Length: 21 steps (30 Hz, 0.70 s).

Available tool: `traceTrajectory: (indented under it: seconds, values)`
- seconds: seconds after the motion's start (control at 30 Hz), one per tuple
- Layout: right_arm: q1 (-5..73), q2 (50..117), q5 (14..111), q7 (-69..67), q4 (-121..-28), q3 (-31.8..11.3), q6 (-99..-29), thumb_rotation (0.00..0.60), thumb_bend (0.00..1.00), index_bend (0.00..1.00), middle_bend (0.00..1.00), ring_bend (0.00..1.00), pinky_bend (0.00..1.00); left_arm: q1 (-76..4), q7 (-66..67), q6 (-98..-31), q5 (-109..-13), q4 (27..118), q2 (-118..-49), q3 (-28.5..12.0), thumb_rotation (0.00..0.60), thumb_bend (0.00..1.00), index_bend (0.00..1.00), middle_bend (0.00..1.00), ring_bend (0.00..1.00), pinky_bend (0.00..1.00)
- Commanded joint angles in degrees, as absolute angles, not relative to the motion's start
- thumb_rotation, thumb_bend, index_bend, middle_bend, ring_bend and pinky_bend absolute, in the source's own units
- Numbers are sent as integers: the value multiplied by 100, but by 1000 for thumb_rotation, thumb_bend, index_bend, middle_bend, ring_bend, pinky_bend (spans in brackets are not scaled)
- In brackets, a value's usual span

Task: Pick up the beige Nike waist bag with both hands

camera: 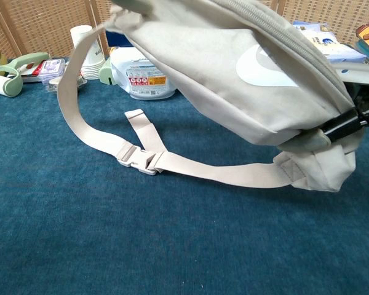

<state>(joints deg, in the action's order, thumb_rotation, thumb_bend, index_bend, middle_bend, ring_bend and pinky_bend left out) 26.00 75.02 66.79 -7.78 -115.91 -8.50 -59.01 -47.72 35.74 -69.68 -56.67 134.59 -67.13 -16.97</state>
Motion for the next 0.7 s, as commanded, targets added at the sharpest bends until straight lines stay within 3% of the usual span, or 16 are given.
traceTrajectory:
  seconds: [0.03,0.37,0.7]
  values:
    - [2605,7472,6659,-752,-11571,-862,-5912,600,219,1000,894,466,96,-4449,3280,-6986,-5915,13425,-6160,-1538,600,0,0,0,0,104]
    - [2616,7308,6613,-344,-11524,-866,-6071,600,219,1000,894,466,96,-3247,2312,-7220,-6829,12885,-4698,-811,600,0,0,0,0,96]
    - [2631,7227,6590,7,-11533,-910,-6259,600,220,1000,894,466,96,-2150,950,-7758,-7731,11520,-4559,-176,600,0,0,0,0,77]
